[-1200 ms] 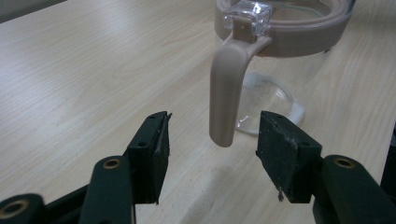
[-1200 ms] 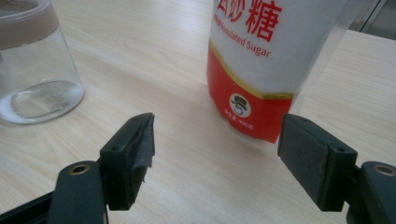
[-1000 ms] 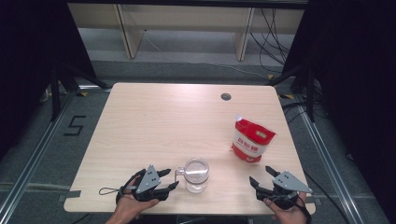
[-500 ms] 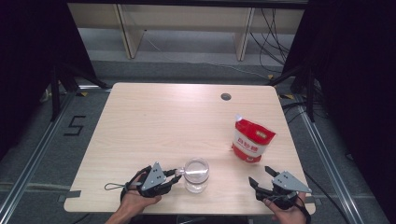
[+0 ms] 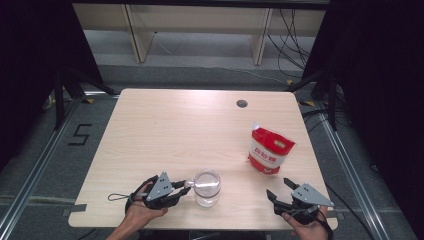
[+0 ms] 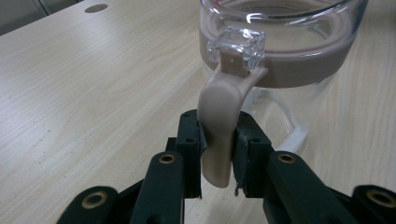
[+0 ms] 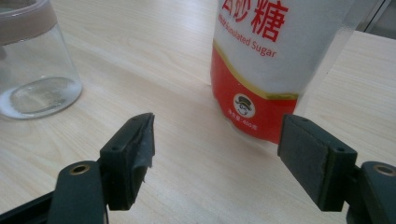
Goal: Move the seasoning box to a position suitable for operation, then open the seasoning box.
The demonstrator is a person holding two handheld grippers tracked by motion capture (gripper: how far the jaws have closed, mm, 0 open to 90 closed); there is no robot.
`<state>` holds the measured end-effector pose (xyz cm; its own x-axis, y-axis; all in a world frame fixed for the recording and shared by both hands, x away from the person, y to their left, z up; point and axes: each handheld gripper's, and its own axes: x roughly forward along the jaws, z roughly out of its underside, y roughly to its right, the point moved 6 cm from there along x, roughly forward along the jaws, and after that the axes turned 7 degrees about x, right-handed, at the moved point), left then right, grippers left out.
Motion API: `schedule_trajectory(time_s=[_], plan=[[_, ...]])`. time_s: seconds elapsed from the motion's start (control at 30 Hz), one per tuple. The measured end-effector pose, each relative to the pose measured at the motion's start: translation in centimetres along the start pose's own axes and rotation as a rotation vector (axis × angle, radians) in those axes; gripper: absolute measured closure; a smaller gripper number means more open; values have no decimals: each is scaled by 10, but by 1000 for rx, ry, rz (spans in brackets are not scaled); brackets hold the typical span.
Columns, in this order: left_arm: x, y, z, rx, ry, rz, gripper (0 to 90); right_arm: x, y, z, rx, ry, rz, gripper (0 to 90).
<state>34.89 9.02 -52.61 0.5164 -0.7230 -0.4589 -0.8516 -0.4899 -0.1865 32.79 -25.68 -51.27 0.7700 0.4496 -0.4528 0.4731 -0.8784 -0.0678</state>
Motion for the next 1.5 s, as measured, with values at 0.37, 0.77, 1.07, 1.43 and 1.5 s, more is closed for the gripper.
schedule_trajectory(time_s=[0.37, 0.77, 1.07, 1.43, 1.5], plan=[[-6, 4, 2, -11, -6, 19, 737, 0, 1, 0, -5, 0, 3, 284], [-2, 3, 1, -11, -24, 5, 692, 4, 4, 0, 3, -3, -11, 284], [-25, -6, -2, -28, -31, -10, 449, 5, 2, -1, 5, -3, -21, 284], [-36, -8, -5, -147, -16, 13, 409, 6, 1, -1, 2, -8, -28, 284], [-36, -9, -7, -167, -5, 14, 409, 6, 1, -1, 3, -8, -28, 284]])
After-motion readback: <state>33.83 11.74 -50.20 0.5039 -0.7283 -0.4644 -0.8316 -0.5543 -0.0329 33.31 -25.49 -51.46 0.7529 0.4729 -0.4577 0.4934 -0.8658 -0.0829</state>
